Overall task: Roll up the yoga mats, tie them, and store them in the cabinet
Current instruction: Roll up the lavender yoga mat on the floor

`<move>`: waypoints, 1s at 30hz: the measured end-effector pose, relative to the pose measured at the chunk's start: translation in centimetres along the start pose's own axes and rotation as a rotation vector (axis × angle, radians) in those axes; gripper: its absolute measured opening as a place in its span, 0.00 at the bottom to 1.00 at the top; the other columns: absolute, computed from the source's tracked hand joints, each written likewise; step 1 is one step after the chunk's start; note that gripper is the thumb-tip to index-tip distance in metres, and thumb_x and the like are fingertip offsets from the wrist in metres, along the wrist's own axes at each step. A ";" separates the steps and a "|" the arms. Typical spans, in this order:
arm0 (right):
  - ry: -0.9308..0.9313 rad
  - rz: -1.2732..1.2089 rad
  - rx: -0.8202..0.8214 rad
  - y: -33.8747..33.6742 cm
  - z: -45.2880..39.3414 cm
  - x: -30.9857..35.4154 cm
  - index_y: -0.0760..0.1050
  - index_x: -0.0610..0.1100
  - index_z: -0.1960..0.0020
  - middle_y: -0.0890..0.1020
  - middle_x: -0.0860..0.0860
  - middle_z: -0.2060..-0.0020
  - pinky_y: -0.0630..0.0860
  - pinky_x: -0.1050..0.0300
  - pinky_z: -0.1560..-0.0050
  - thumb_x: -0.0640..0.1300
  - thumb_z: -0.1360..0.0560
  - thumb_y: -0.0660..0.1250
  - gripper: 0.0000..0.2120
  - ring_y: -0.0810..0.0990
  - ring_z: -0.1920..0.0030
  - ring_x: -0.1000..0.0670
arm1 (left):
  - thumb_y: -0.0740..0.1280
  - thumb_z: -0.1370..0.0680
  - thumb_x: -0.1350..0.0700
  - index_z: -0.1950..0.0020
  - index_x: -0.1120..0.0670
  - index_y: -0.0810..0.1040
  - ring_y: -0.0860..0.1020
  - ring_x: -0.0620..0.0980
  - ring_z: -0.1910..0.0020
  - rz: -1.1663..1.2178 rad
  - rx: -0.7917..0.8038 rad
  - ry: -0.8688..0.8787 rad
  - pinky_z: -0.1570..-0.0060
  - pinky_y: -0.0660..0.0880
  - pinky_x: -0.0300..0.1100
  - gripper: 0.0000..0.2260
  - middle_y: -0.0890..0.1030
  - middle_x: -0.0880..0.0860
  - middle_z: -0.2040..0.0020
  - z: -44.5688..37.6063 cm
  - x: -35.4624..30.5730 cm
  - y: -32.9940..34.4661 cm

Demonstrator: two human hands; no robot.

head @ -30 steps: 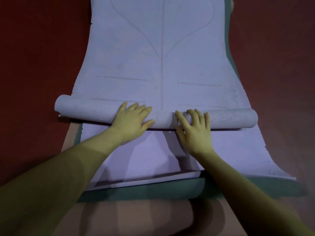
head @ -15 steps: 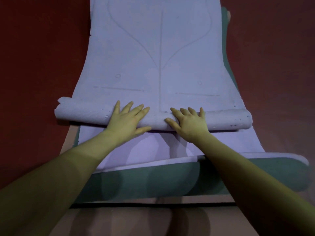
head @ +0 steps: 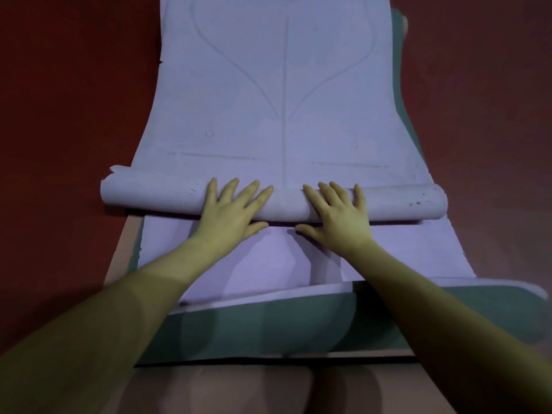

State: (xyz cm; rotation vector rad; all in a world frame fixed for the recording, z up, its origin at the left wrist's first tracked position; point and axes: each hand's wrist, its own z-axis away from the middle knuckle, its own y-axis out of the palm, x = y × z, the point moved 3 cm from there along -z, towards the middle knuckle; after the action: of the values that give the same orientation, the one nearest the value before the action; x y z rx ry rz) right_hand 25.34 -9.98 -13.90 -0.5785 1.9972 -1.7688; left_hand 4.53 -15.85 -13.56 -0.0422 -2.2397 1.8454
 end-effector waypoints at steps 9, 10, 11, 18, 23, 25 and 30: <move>-0.063 -0.043 -0.114 -1.1 -1.2 -0.4 0.78 0.44 0.42 0.81 0.46 0.55 0.67 0.29 0.43 0.66 0.30 0.57 0.30 0.81 0.53 0.42 | 0.78 0.38 0.41 0.34 0.49 0.75 0.76 0.58 0.67 0.008 -0.140 0.083 0.63 0.74 0.49 0.35 0.79 0.58 0.59 -1.4 1.4 -0.4; -0.059 -0.023 -0.172 -1.0 -0.7 -0.3 0.79 0.44 0.44 0.81 0.47 0.57 0.69 0.31 0.44 0.65 0.30 0.57 0.29 0.81 0.55 0.43 | 0.77 0.37 0.42 0.35 0.50 0.73 0.75 0.57 0.68 0.029 -0.193 0.120 0.65 0.74 0.47 0.34 0.78 0.58 0.61 -1.1 1.3 -0.5; -0.051 -0.012 -0.200 -0.9 -0.2 -0.2 0.79 0.44 0.44 0.81 0.48 0.58 0.70 0.32 0.44 0.63 0.29 0.57 0.27 0.81 0.56 0.43 | 0.77 0.36 0.43 0.35 0.50 0.72 0.74 0.57 0.68 0.049 -0.230 0.130 0.65 0.73 0.46 0.33 0.78 0.58 0.61 -0.7 1.2 -0.6; -0.112 -0.066 -0.360 -1.5 3.8 0.3 0.80 0.46 0.44 0.81 0.50 0.59 0.68 0.43 0.44 0.64 0.27 0.58 0.26 0.80 0.59 0.44 | 0.60 0.26 0.39 0.34 0.47 0.69 0.74 0.54 0.69 0.071 -0.399 0.186 0.69 0.74 0.44 0.23 0.76 0.53 0.64 2.7 0.2 -0.9; -0.104 -0.094 -0.379 -1.4 8.7 1.9 0.78 0.47 0.42 0.81 0.50 0.57 0.65 0.44 0.44 0.63 0.26 0.60 0.25 0.80 0.58 0.45 | 0.61 0.25 0.41 0.34 0.47 0.69 0.74 0.53 0.67 0.127 -0.420 0.182 0.66 0.73 0.44 0.22 0.76 0.53 0.64 7.5 -2.2 -1.7; -0.129 -0.109 -0.368 -1.9 9.6 2.3 0.78 0.47 0.41 0.80 0.50 0.58 0.65 0.45 0.45 0.64 0.26 0.59 0.25 0.80 0.58 0.45 | 0.61 0.25 0.40 0.33 0.47 0.69 0.74 0.53 0.67 0.130 -0.415 0.193 0.66 0.73 0.44 0.22 0.75 0.52 0.64 8.6 -2.5 -2.3; -0.193 -0.124 -0.379 -3.0 12.5 3.4 0.78 0.46 0.41 0.79 0.49 0.60 0.67 0.48 0.52 0.66 0.23 0.54 0.28 0.77 0.60 0.45 | 0.60 0.25 0.40 0.33 0.47 0.69 0.73 0.52 0.67 0.130 -0.427 0.231 0.65 0.72 0.44 0.22 0.76 0.52 0.64 11.7 -3.1 -3.5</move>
State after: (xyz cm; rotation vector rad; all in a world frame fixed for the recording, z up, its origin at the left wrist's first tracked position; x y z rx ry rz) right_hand 29.59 -22.47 -12.47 -0.9709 2.2077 -1.3410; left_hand 5.62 -28.34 -12.74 -0.4594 -2.4603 1.3029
